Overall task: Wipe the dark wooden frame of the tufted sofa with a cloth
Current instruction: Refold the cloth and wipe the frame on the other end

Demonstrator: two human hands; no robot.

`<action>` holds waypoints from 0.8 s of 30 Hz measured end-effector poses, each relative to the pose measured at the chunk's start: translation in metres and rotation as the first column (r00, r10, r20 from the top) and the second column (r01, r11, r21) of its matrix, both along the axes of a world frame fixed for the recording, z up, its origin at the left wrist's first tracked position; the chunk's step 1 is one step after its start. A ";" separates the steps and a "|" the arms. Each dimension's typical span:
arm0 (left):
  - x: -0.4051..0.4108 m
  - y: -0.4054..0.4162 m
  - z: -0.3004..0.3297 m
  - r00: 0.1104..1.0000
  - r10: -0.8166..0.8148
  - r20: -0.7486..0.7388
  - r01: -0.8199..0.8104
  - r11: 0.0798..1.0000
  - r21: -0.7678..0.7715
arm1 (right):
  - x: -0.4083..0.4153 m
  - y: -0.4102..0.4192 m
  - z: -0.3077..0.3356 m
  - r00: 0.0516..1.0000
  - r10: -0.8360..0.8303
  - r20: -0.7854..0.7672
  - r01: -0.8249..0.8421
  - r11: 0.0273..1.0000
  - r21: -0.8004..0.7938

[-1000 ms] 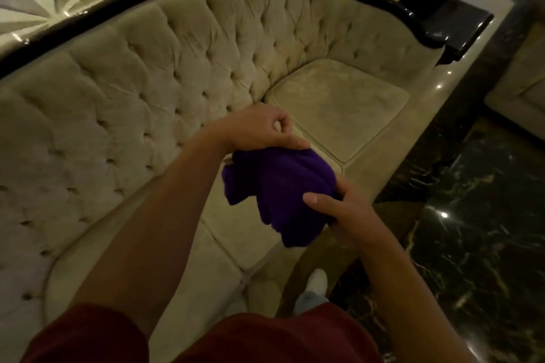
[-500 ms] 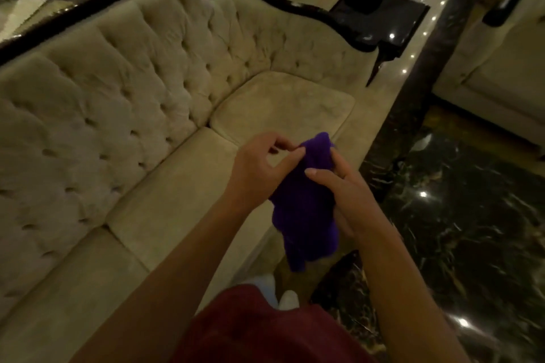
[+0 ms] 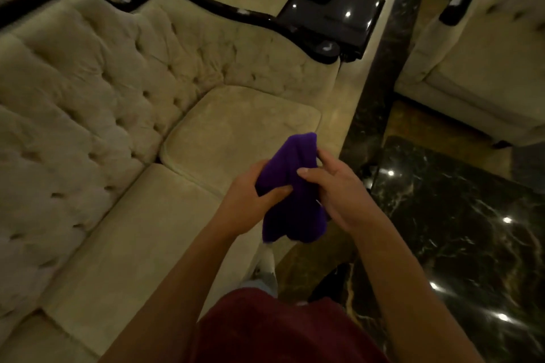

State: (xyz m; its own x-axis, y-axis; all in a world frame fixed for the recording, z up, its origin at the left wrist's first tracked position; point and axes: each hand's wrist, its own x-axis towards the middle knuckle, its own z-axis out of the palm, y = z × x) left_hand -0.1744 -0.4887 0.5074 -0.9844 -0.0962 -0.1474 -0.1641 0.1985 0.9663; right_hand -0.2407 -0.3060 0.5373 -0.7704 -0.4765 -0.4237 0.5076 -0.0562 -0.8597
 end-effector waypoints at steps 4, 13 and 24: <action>-0.061 -0.016 0.003 0.997 -0.075 0.021 0.078 0.988 -0.132 | -0.057 -0.010 0.010 0.955 0.196 -0.225 -0.088 0.906 0.414; -0.142 -0.024 0.011 0.999 0.020 0.042 -0.015 0.993 -0.114 | -0.160 -0.015 0.010 0.801 0.326 -0.503 0.087 0.767 0.636; -0.251 0.037 0.025 0.953 0.284 0.107 -0.298 0.945 0.138 | -0.293 0.028 -0.003 0.843 0.311 -0.440 -0.051 0.859 0.509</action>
